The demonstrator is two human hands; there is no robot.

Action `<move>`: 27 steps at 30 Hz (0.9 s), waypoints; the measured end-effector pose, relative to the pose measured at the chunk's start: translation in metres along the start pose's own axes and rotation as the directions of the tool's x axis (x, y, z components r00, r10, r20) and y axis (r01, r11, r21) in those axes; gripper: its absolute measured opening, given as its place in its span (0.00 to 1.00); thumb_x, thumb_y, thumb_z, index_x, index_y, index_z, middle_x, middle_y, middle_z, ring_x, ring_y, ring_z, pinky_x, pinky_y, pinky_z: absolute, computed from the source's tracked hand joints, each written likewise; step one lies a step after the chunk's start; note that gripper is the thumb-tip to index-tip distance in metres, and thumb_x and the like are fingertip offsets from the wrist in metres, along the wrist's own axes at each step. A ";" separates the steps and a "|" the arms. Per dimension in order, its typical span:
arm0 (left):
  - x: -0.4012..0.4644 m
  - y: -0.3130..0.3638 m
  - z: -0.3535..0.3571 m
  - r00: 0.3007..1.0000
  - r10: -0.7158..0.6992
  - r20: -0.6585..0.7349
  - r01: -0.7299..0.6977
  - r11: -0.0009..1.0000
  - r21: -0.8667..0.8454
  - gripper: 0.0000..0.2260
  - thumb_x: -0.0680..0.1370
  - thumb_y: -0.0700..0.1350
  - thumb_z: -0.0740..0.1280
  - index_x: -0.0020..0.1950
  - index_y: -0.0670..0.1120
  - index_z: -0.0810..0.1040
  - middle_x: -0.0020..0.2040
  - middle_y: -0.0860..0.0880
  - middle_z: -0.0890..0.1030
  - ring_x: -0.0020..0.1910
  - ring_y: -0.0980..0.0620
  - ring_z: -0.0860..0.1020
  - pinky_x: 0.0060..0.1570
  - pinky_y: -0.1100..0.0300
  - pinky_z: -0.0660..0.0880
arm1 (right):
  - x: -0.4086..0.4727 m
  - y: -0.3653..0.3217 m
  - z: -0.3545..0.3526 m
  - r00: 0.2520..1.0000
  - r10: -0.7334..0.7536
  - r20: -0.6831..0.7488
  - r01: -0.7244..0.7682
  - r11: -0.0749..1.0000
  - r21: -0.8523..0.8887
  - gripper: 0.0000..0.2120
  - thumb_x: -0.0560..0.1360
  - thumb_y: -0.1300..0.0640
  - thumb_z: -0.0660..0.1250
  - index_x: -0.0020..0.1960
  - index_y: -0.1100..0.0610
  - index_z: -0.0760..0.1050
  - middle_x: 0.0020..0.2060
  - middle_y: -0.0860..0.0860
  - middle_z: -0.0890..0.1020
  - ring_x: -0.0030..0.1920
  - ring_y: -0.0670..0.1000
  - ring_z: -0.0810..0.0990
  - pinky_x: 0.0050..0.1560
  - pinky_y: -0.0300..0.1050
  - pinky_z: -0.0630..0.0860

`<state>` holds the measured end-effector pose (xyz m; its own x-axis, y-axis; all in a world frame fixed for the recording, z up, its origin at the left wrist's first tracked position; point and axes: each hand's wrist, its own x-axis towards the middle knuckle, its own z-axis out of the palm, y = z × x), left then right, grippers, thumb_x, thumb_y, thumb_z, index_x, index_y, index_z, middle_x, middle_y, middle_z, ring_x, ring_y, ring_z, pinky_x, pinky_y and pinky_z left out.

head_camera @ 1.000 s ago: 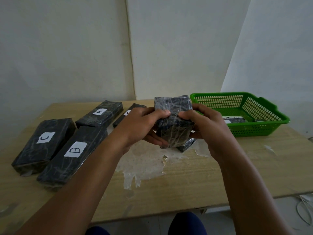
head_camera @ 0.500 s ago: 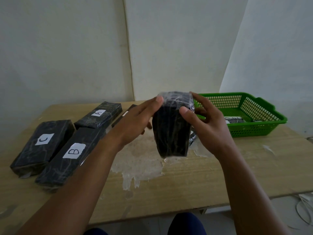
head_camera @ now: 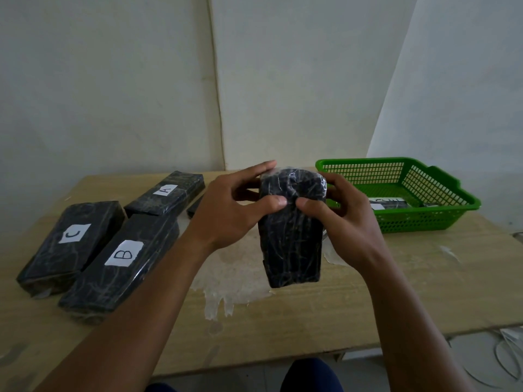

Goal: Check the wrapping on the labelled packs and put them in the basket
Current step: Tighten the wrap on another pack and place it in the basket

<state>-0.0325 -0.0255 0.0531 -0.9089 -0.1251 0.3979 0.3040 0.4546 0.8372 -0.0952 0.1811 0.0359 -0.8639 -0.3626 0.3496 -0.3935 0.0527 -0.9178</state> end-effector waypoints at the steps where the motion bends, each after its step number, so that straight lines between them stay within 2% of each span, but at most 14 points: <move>1: 0.000 0.000 0.001 1.000 0.005 -0.010 -0.005 1.000 0.006 0.33 0.68 0.61 0.74 0.73 0.57 0.79 0.61 0.57 0.86 0.56 0.61 0.85 0.57 0.61 0.82 | 0.000 0.000 -0.001 1.000 -0.002 0.000 0.002 1.000 0.001 0.25 0.68 0.40 0.75 0.62 0.46 0.79 0.55 0.46 0.86 0.55 0.46 0.86 0.50 0.46 0.86; 5: 0.000 0.002 0.003 0.999 0.000 -0.040 0.000 1.000 -0.002 0.29 0.70 0.57 0.75 0.71 0.53 0.81 0.58 0.56 0.87 0.54 0.63 0.85 0.52 0.68 0.80 | 0.002 0.002 0.001 1.000 -0.009 -0.010 0.009 1.000 0.027 0.19 0.69 0.43 0.74 0.59 0.45 0.80 0.53 0.46 0.86 0.55 0.47 0.85 0.53 0.51 0.85; 7: 0.002 0.002 0.005 0.998 -0.036 -0.046 0.034 0.998 -0.046 0.25 0.73 0.51 0.76 0.71 0.52 0.81 0.58 0.55 0.87 0.56 0.62 0.85 0.52 0.67 0.81 | 0.002 0.002 0.004 1.000 0.007 -0.025 -0.007 0.999 0.039 0.21 0.71 0.43 0.73 0.62 0.47 0.80 0.54 0.48 0.86 0.54 0.48 0.86 0.52 0.51 0.86; 10: 0.007 0.003 0.005 0.986 -0.142 -0.084 0.128 0.979 -0.158 0.23 0.76 0.52 0.76 0.72 0.54 0.79 0.51 0.54 0.89 0.52 0.58 0.87 0.49 0.61 0.83 | 0.001 0.004 0.001 0.995 0.060 0.084 -0.063 0.998 0.030 0.33 0.72 0.38 0.72 0.74 0.46 0.73 0.61 0.48 0.84 0.56 0.47 0.87 0.53 0.50 0.85; 13: 0.011 0.003 0.002 0.947 -0.266 -0.179 0.222 0.947 -0.234 0.20 0.78 0.55 0.74 0.67 0.52 0.78 0.36 0.56 0.86 0.34 0.62 0.84 0.31 0.68 0.77 | 0.000 0.005 0.000 0.964 0.172 0.203 -0.167 0.985 -0.043 0.50 0.66 0.33 0.79 0.82 0.42 0.62 0.68 0.45 0.80 0.61 0.49 0.85 0.55 0.51 0.85; 14: 0.011 0.003 0.002 0.937 -0.298 -0.185 0.245 0.934 -0.261 0.20 0.77 0.57 0.75 0.65 0.51 0.77 0.35 0.57 0.85 0.33 0.62 0.83 0.30 0.68 0.76 | 0.000 0.005 0.002 0.964 0.193 0.182 -0.187 0.981 -0.047 0.52 0.64 0.35 0.80 0.82 0.44 0.63 0.67 0.46 0.80 0.60 0.49 0.85 0.54 0.50 0.85; 15: 0.011 0.002 0.003 0.931 -0.325 -0.166 0.269 0.919 -0.288 0.21 0.76 0.59 0.76 0.62 0.50 0.77 0.38 0.57 0.87 0.38 0.60 0.85 0.36 0.65 0.80 | 0.000 0.005 0.004 0.969 0.199 0.146 -0.197 0.980 -0.024 0.49 0.64 0.36 0.78 0.81 0.46 0.66 0.65 0.47 0.82 0.58 0.49 0.86 0.53 0.49 0.85; 16: 0.011 -0.001 0.004 0.930 -0.343 -0.129 0.294 0.909 -0.296 0.23 0.73 0.61 0.77 0.61 0.51 0.77 0.44 0.55 0.88 0.46 0.55 0.87 0.47 0.58 0.84 | 0.001 0.005 0.006 0.973 0.205 0.103 -0.209 0.978 0.027 0.44 0.66 0.38 0.77 0.78 0.47 0.70 0.63 0.48 0.84 0.55 0.49 0.87 0.51 0.48 0.85; 17: 0.009 -0.006 0.005 0.934 -0.350 -0.077 0.318 0.909 -0.268 0.24 0.70 0.64 0.78 0.59 0.53 0.78 0.50 0.54 0.88 0.53 0.52 0.87 0.57 0.50 0.83 | 0.003 0.003 0.008 0.973 0.221 0.059 -0.226 0.970 0.087 0.37 0.69 0.41 0.76 0.75 0.49 0.73 0.60 0.49 0.86 0.53 0.49 0.88 0.51 0.48 0.86; 18: 0.007 -0.008 0.006 0.936 -0.353 -0.010 0.342 0.913 -0.224 0.26 0.68 0.66 0.78 0.60 0.56 0.78 0.54 0.54 0.88 0.57 0.51 0.86 0.63 0.45 0.80 | 0.005 0.003 0.009 0.969 0.247 0.021 -0.247 0.959 0.139 0.32 0.72 0.42 0.76 0.73 0.50 0.75 0.58 0.50 0.87 0.52 0.49 0.89 0.51 0.48 0.86; 19: 0.004 -0.007 0.007 0.931 -0.359 0.072 0.366 0.914 -0.172 0.27 0.67 0.66 0.79 0.62 0.59 0.77 0.57 0.54 0.87 0.58 0.52 0.85 0.63 0.45 0.80 | 0.006 0.002 0.008 0.964 0.267 -0.005 -0.262 0.950 0.169 0.30 0.73 0.43 0.75 0.72 0.51 0.76 0.56 0.50 0.88 0.51 0.48 0.89 0.51 0.48 0.86; 21: 0.001 -0.006 0.009 0.914 -0.370 0.165 0.393 0.910 -0.133 0.28 0.71 0.60 0.79 0.67 0.61 0.73 0.58 0.53 0.86 0.57 0.53 0.86 0.57 0.48 0.84 | 0.008 0.003 0.004 0.963 0.271 0.012 -0.270 0.952 0.146 0.34 0.71 0.40 0.76 0.74 0.49 0.75 0.59 0.49 0.87 0.52 0.47 0.89 0.50 0.46 0.86; 24: 0.000 -0.004 0.007 0.922 -0.369 0.116 0.386 0.898 -0.210 0.24 0.75 0.53 0.78 0.68 0.58 0.74 0.56 0.50 0.88 0.53 0.52 0.87 0.48 0.51 0.86 | 0.006 0.003 0.001 0.961 0.244 0.131 -0.250 0.968 0.027 0.40 0.69 0.39 0.80 0.77 0.43 0.71 0.64 0.43 0.83 0.56 0.48 0.87 0.53 0.49 0.85; 27: 0.000 0.000 0.006 0.922 -0.363 0.138 0.385 0.897 -0.216 0.24 0.76 0.52 0.77 0.69 0.57 0.74 0.53 0.51 0.88 0.51 0.52 0.88 0.47 0.52 0.86 | 0.006 0.006 -0.001 0.959 0.258 0.117 -0.270 0.958 0.101 0.35 0.70 0.47 0.81 0.75 0.47 0.74 0.63 0.46 0.84 0.54 0.50 0.88 0.51 0.51 0.86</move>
<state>-0.0348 -0.0200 0.0508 -0.9873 -0.1585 0.0114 -0.0157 0.1688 0.9855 -0.1031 0.1801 0.0330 -0.8935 -0.4426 0.0763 -0.1119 0.0549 -0.9922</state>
